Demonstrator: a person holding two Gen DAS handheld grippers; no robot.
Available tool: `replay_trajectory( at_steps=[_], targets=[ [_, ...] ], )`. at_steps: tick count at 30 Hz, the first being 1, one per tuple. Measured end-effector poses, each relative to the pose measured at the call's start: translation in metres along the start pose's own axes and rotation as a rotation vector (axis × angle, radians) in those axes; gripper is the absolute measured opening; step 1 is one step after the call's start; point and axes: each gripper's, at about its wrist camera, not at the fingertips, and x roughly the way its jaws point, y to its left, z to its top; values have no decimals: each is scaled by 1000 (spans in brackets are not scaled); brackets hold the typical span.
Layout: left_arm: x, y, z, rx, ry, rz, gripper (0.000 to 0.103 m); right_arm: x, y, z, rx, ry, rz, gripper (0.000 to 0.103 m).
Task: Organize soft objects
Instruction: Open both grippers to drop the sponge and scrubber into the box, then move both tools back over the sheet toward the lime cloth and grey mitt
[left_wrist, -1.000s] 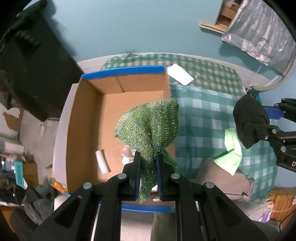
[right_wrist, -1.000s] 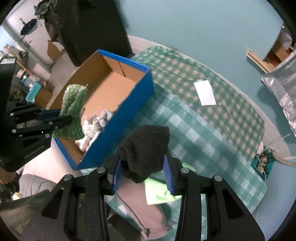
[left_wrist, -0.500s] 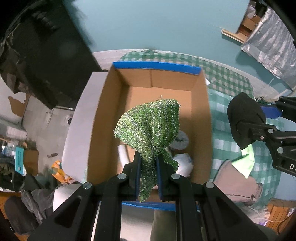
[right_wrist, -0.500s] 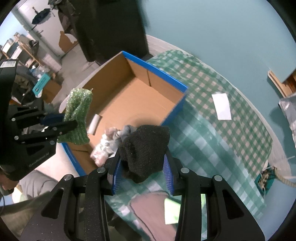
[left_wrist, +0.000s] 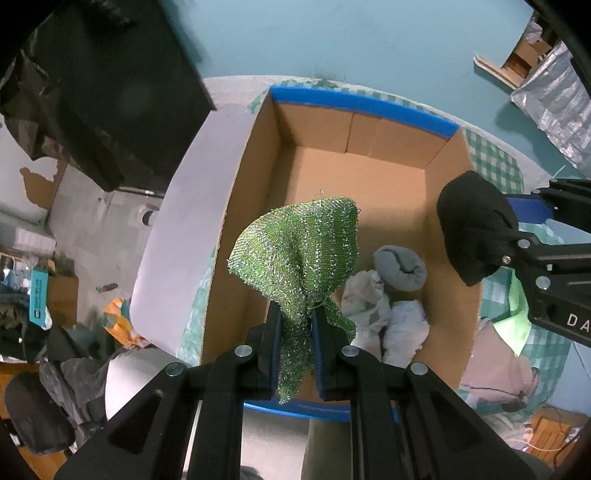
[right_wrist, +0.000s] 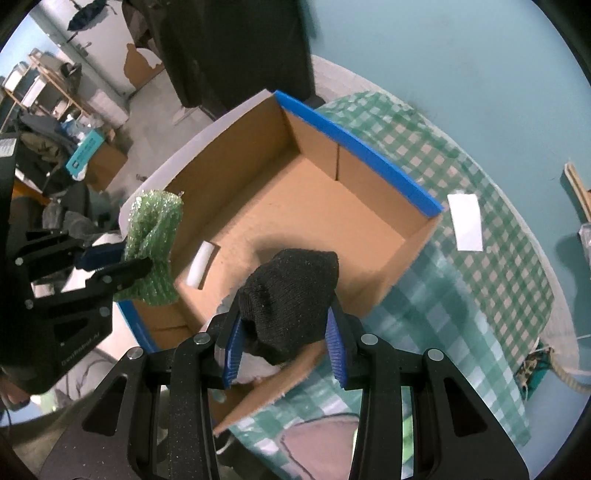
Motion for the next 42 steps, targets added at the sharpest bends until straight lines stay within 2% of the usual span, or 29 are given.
replay_trajectory(
  at_steps=[8,10,14,16,18,25,34,42],
  targets=[
    [23,1,1,-1,53,-2,19,28,6,8,13,50,25,38],
    [29,1,2,-2,60,4,32,32,7,9,10,55,23,40],
    [31,4,0,-17,66,-6,45,37,10,9,14,72,30,47],
    [30,4,0,-10,63,-7,58,39,9,8,28,76,29,56],
    [28,4,-1,-5,58,4,59,38,8,7,39,68,26,64],
    [19,3,-6,-25,51,-3,61,24,3,1,60,44,18,68],
    [1,-6,-11,-42,26,-25,63,-5,1,-14,60,-14,-6,70],
    [-19,-30,-17,-12,-1,-41,64,-26,-12,-33,79,-48,-22,70]
  ],
)
